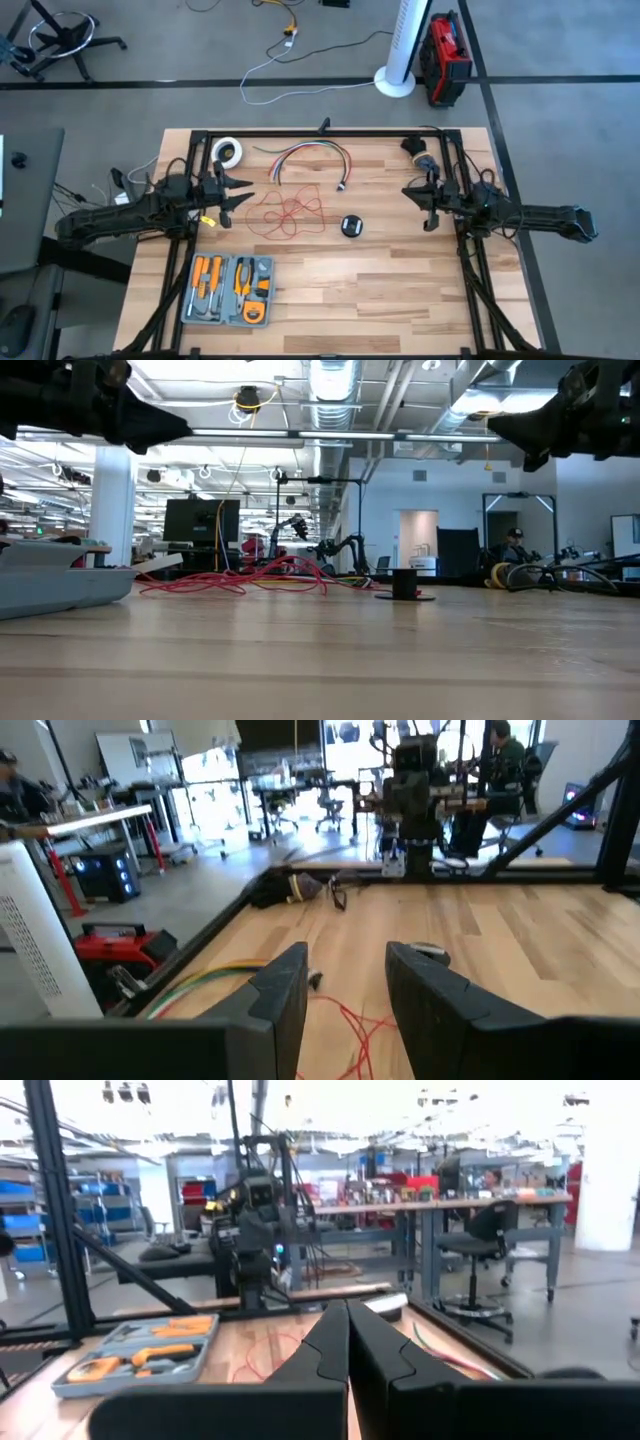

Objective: Coil cords
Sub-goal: Return to Home Position

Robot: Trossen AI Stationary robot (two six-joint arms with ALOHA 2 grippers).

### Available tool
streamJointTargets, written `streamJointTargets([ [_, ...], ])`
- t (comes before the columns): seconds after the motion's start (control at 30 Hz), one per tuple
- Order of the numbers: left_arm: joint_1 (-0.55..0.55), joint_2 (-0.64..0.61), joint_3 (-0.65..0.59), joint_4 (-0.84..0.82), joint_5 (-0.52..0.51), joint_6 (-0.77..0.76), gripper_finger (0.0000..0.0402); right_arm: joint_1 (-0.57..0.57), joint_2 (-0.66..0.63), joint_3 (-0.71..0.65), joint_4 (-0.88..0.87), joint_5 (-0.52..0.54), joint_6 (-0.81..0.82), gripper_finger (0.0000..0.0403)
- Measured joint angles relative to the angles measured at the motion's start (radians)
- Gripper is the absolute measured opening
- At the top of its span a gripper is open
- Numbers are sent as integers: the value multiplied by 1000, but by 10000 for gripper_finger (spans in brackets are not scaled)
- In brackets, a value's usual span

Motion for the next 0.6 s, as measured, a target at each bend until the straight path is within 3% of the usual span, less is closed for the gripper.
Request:
streamJointTargets([
  [0.33, 6, -208, 1, -187, 15, -19, 125, 0, -135, -1, -142, -7, 14, 5],
  [0.6, 6, -264, -18, -252, 70, -32, 125, 0, -174, -2, -172, -6, 22, 5],
])
